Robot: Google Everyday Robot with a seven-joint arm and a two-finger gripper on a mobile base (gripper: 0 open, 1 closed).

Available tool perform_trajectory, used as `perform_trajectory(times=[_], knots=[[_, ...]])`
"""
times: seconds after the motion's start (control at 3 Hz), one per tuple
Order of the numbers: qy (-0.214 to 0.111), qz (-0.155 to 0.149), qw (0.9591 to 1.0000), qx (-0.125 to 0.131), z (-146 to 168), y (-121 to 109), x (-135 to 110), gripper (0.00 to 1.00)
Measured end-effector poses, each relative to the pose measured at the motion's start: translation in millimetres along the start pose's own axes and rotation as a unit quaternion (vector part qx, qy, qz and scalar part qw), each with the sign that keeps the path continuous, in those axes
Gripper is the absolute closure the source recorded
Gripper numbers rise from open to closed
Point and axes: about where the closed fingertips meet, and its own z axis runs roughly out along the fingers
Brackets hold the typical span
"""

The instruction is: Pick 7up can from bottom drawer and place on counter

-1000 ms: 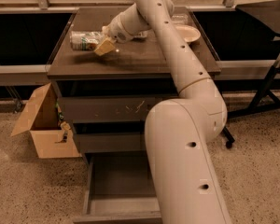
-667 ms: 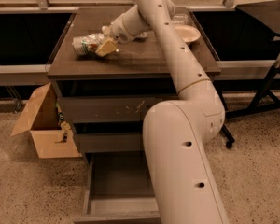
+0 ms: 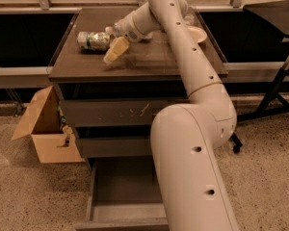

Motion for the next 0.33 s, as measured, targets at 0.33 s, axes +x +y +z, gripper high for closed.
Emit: perform_trajectory(times=[0.33], knots=[[-0.02, 0.004, 0.9991, 0.038, -35.9, -11.6, -3.8, 0.0]])
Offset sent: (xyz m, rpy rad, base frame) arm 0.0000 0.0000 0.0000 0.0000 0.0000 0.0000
